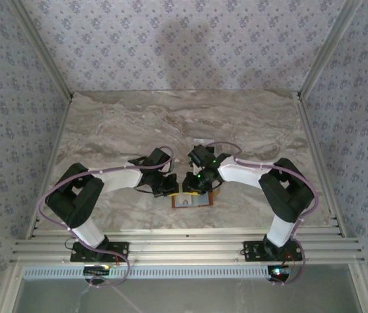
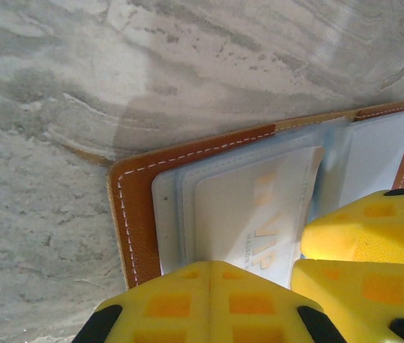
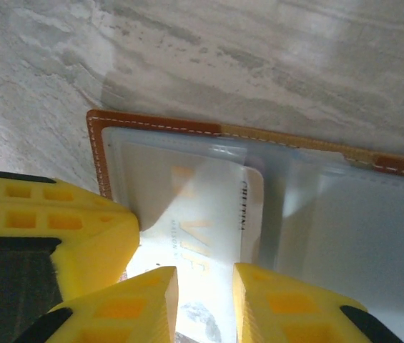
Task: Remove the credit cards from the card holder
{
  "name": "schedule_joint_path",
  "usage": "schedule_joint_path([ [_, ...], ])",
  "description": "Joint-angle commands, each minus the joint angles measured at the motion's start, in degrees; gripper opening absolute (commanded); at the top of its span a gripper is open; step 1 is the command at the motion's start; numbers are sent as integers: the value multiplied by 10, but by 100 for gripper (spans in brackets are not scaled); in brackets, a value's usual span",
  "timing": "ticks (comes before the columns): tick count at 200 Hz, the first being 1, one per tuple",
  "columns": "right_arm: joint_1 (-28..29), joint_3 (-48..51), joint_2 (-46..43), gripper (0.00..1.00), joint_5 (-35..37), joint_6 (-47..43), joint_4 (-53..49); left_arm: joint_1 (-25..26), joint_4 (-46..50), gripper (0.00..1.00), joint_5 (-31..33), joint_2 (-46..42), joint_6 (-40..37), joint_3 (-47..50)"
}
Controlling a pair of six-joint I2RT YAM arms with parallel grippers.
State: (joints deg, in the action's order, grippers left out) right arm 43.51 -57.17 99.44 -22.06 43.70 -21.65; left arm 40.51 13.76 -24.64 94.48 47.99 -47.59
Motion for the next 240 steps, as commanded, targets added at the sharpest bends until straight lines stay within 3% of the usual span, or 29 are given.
schedule_joint_path([
  [1,5,-12,13,28,26,-10,-30,-3,23,1,9,-6,-7,1],
  [99,9,-28,9,27,87,-31,-91,-2,36,3,14,-13,-10,-4],
  [174,11,-12,-21,26,20,-7,-21,-3,38,3,13,-7,-11,-9],
  [240,10,-13,9,25,30,-10,-32,-3,46,8,16,-17,-13,-16],
])
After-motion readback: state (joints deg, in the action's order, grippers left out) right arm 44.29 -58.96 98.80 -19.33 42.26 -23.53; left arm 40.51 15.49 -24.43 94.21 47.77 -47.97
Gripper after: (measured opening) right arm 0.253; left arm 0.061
